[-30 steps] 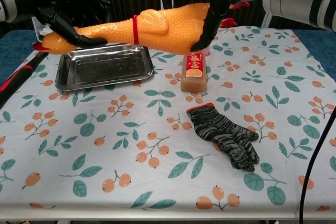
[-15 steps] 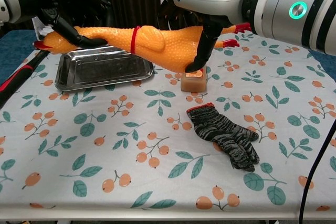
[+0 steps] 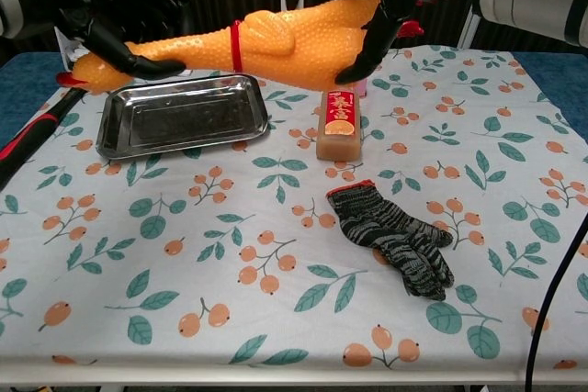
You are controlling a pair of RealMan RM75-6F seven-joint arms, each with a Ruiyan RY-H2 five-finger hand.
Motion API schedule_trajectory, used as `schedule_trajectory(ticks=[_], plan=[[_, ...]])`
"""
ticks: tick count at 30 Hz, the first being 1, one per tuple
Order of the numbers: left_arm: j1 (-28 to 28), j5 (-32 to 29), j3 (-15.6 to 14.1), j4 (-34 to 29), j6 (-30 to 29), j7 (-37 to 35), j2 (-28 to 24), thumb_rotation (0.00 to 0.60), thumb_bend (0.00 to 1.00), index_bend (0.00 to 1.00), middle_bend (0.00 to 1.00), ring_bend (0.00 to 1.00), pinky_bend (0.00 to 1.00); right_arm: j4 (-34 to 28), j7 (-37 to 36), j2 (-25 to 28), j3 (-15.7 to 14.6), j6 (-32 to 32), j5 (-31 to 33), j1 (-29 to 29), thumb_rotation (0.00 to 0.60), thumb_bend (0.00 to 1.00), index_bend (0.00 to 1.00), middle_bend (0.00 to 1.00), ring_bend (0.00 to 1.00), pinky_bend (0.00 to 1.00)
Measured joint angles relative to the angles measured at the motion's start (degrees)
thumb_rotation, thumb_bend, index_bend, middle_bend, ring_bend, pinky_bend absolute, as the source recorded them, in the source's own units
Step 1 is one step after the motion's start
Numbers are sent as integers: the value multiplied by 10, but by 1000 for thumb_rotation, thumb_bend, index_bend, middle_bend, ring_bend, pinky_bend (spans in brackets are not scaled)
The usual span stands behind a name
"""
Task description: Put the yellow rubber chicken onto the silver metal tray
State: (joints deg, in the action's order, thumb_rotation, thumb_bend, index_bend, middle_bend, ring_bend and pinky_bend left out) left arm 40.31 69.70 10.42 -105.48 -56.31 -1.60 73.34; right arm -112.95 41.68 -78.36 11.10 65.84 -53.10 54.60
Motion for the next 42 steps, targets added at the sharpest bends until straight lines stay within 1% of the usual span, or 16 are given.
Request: schedule_trajectory(ticks=[2, 3, 8, 13, 17, 20, 24, 29, 33, 35, 36, 37, 38, 39, 40, 42], plan=[[-2, 0, 0, 3, -2, -3, 1, 600, 566, 736, 754, 680, 715, -3, -6, 7, 1, 1, 0, -3, 600, 0, 0, 5, 11, 131], [-2, -1, 1, 6, -2, -5, 1, 600, 566, 735, 754, 679, 715, -5, -9, 12, 1, 2, -2, -7, 600, 0, 0, 0, 3, 128], [-5, -9, 2, 25, 1, -14, 2, 600, 566, 734, 753, 678, 714, -15, -32, 40, -5, 13, -24, -29, 600, 0, 0, 0, 0, 126], [-5, -30, 5, 68, 9, -26, 11, 600, 566, 734, 751, 674, 701, -28, -61, 85, -21, 34, -70, -66, 600, 0, 0, 0, 0, 126], [-3, -57, 11, 125, 18, -33, 33, 600, 567, 730, 744, 653, 649, -35, -92, 122, -41, 53, -116, -103, 600, 0, 0, 0, 0, 126], [3, -81, 18, 180, 29, -37, 59, 600, 566, 725, 733, 621, 605, -37, -119, 147, -56, 66, -151, -132, 600, 0, 0, 0, 0, 126], [16, -120, 29, 261, 53, -38, 101, 600, 566, 700, 681, 543, 540, -37, -149, 175, -73, 79, -187, -166, 600, 0, 0, 0, 0, 126], [34, -168, 42, 335, 76, -23, 149, 600, 559, 667, 642, 488, 491, -32, -168, 191, -79, 86, -209, -190, 600, 0, 0, 0, 0, 125], [47, -206, 48, 373, 98, 6, 174, 600, 498, 641, 607, 446, 458, -28, -182, 197, -76, 87, -219, -202, 600, 0, 0, 0, 0, 125], [51, -216, 48, 383, 105, 20, 181, 600, 483, 613, 573, 414, 442, -25, -185, 198, -74, 88, -223, -207, 600, 0, 0, 0, 0, 125], [53, -222, 47, 388, 107, 28, 186, 600, 464, 578, 535, 380, 424, -24, -187, 198, -73, 88, -224, -209, 600, 0, 0, 0, 0, 125], [54, -226, 46, 390, 110, 34, 188, 600, 422, 511, 464, 319, 399, -23, -188, 198, -71, 88, -225, -211, 600, 0, 0, 0, 0, 125], [54, -230, 45, 391, 112, 40, 189, 600, 389, 461, 413, 280, 382, -22, -189, 199, -70, 88, -226, -213, 600, 0, 0, 0, 0, 125], [56, -234, 43, 390, 116, 48, 190, 600, 328, 375, 330, 222, 358, -21, -191, 199, -68, 88, -227, -215, 600, 0, 0, 0, 0, 125], [56, -237, 42, 389, 119, 53, 189, 600, 279, 317, 282, 193, 343, -20, -193, 199, -67, 87, -227, -217, 600, 0, 0, 0, 0, 125], [56, -241, 39, 385, 121, 64, 188, 600, 214, 267, 254, 180, 329, -19, -196, 199, -64, 86, -228, -221, 600, 0, 0, 0, 0, 125]])
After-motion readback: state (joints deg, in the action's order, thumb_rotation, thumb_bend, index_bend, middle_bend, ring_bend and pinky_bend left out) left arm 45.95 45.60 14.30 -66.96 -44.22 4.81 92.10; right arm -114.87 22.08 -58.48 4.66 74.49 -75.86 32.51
